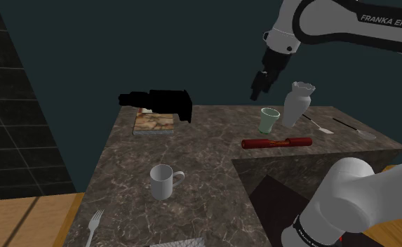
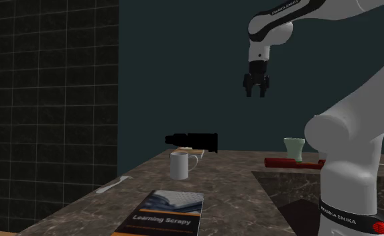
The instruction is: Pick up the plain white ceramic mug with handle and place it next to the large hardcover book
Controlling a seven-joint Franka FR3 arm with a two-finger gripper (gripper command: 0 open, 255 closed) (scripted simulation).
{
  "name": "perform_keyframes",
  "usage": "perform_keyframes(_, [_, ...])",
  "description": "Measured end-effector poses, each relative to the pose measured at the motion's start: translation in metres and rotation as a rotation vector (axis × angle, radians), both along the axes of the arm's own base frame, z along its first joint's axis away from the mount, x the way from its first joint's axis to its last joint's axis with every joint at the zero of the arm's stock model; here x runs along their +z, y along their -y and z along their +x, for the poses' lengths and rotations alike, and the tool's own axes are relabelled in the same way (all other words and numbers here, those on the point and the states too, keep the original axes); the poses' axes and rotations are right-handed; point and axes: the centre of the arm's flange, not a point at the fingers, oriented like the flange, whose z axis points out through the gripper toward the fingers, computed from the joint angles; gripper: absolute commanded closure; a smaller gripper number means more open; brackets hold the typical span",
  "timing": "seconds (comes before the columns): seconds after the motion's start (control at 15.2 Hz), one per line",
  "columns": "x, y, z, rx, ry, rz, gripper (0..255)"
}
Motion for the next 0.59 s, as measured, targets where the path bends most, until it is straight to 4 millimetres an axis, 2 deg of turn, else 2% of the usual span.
perform_keyframes(0.2, [-0.008,-0.01,0.006,0.006,-0.003,0.002,0])
perform_keyframes(0.59, [-0.055,-0.06,0.039,0.035,-0.016,0.014,0])
